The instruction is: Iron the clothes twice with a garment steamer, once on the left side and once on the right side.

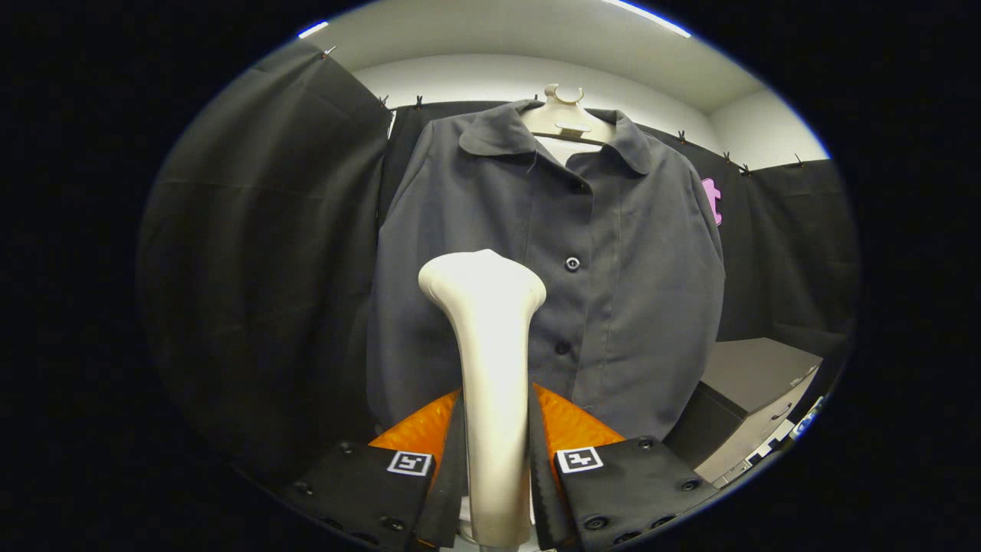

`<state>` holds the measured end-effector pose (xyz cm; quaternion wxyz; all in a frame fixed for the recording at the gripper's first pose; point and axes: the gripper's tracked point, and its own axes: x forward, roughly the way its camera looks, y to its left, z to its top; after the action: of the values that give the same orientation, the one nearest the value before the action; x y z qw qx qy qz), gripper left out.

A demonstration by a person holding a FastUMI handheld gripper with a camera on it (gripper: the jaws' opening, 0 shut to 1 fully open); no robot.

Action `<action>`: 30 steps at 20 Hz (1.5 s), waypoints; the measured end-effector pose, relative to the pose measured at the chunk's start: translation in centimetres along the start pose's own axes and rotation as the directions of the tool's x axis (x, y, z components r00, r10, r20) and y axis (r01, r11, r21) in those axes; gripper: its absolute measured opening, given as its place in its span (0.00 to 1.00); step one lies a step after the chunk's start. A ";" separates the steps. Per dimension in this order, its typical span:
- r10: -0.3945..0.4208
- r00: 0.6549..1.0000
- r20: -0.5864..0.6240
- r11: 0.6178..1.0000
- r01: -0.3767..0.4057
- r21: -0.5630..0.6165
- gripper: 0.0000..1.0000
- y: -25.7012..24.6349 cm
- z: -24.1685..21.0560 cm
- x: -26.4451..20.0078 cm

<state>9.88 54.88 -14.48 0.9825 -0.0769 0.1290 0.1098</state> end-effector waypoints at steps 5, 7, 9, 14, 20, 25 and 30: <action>0.006 0.998 -0.057 1.000 -0.006 -0.002 0.45 0.3 -3.2 -0.5; 0.005 0.997 -0.079 1.000 -0.006 -0.008 0.45 0.6 -4.4 -0.5; 0.006 0.995 -0.100 1.000 -0.007 -0.011 0.45 0.8 -5.5 -0.5; 0.035 0.985 -0.168 0.999 -0.033 0.013 0.46 1.5 -9.0 -1.3; 0.052 0.971 -0.235 0.999 -0.053 0.002 0.46 2.2 -12.6 -2.7; 0.041 0.958 -0.284 0.999 -0.042 0.002 0.46 2.1 -15.1 -3.2; 0.039 0.942 -0.332 0.999 -0.042 -0.001 0.46 2.0 -17.7 -3.9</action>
<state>1.52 52.90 -30.60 0.9439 -0.0956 0.2938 0.1162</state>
